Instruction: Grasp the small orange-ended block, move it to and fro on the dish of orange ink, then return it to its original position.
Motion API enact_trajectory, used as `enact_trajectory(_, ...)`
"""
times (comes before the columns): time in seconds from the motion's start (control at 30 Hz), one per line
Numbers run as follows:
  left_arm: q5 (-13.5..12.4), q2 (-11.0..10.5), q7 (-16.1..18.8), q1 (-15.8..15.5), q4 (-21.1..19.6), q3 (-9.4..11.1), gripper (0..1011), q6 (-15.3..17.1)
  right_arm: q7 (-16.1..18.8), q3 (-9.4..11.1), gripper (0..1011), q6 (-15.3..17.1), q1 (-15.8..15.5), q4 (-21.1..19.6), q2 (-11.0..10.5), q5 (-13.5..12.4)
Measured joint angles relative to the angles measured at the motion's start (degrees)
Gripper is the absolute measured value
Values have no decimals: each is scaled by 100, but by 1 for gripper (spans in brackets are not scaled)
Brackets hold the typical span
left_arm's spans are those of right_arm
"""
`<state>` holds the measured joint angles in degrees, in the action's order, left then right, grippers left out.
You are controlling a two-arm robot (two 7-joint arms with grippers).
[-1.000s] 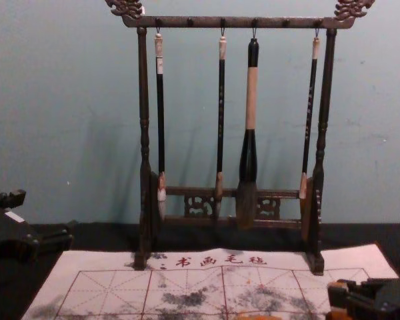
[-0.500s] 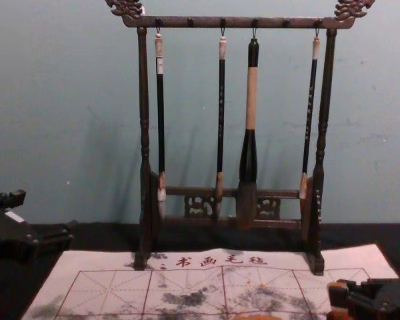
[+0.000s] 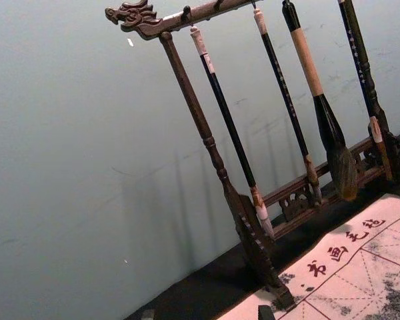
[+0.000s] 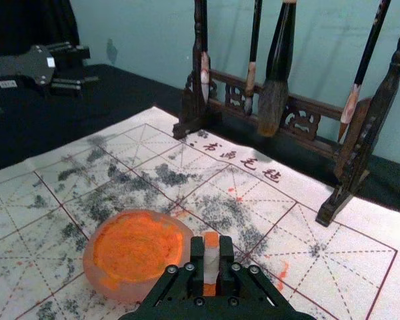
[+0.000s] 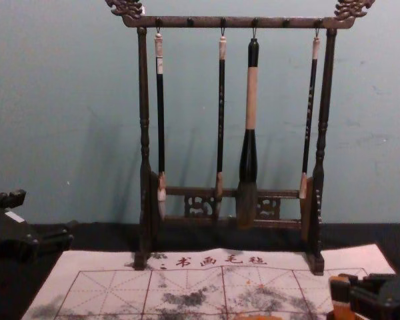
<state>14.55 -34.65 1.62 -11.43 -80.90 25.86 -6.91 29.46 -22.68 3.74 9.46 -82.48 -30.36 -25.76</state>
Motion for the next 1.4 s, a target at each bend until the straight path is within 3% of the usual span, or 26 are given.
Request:
enact_trajectory(0.4, 0, 0, 0, 0, 0, 0, 1001, 0, 80, 130, 88, -204, -126, -170, -86, -151)
enact_trajectory(0.6, 0, 0, 0, 0, 0, 0, 1001, 0, 134, 289, 88, -688, -213, -219, -63, -228)
enact_trajectory(0.7, 0, 0, 0, 0, 0, 0, 1001, 0, 201, 387, 88, -1076, -252, -177, 32, -297)
enact_trajectory(0.87, 0, 0, 0, 0, 0, 0, 1001, 0, 272, 451, 88, -1428, -264, -105, 167, -338)
enact_trajectory(1.13, 0, 0, 0, 0, 0, 0, 1001, 0, 441, 349, 88, -1730, -132, 153, 415, -285)
enact_trajectory(1.4, 0, 0, 0, 0, 0, 0, 1001, 0, 714, 51, 88, -1885, 91, 497, 625, -140)
